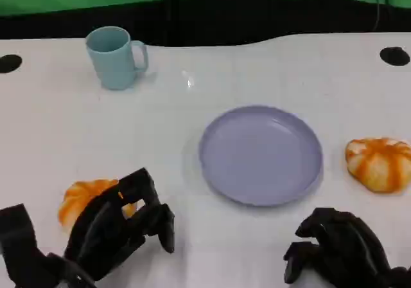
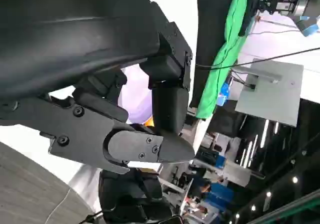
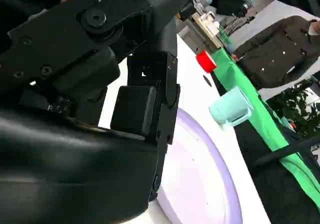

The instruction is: Grasp the bread from the table and place it into the plate.

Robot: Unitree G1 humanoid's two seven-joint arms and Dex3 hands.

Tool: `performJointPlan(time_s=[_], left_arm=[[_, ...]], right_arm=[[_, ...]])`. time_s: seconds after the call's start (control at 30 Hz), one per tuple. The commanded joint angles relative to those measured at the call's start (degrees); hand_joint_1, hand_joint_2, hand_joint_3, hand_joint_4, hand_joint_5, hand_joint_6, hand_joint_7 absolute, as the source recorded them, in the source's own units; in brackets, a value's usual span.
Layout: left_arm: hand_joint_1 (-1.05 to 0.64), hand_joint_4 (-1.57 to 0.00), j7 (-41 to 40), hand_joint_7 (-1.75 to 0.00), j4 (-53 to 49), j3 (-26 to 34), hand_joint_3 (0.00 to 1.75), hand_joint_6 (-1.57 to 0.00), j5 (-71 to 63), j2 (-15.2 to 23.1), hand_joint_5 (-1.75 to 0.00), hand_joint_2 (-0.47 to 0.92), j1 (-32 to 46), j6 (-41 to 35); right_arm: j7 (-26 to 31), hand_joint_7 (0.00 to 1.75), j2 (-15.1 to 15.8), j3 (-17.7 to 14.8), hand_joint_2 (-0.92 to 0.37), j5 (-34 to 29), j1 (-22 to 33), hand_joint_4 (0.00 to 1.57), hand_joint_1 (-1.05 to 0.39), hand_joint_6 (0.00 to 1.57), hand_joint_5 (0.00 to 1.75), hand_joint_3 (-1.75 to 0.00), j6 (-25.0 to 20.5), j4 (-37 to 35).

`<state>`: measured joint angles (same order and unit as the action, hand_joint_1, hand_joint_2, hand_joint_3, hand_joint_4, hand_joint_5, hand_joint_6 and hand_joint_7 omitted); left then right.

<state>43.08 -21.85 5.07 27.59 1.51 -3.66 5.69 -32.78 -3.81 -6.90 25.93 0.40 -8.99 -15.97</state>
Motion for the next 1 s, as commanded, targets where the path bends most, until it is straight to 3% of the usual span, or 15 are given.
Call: performJointPlan(time_s=[0.03,0.8,1.0], left_arm=[[-0.62,-0.84,0.45,-1.75,-0.5,0.49,0.28,-0.6,-0.76,0.53,-1.75,0.92,-0.66,1.02],[-0.63,-0.85,0.24,-1.75,-0.37,0.71,0.27,-0.61,-0.51,0.31,-1.75,0.92,-0.69,0.44],[-0.63,-0.75,-2.91,-1.7,2.98,-0.02,0.3,-0.5,-5.78,1.19,-1.75,0.92,0.85,5.31]], right_arm=[[-0.52,0.36,0.48,-0.32,-0.73,0.51,-0.2,1.54,-1.01,1.57,0.79,0.0,0.62,-0.59],[-0.02,0.37,0.37,-0.18,-0.73,0.23,0.04,1.54,-1.01,1.57,0.79,0.0,0.69,-0.11],[-0.15,0.37,0.35,0.0,-0.73,0.17,0.35,1.54,-1.02,1.57,0.79,0.0,0.93,0.13]])
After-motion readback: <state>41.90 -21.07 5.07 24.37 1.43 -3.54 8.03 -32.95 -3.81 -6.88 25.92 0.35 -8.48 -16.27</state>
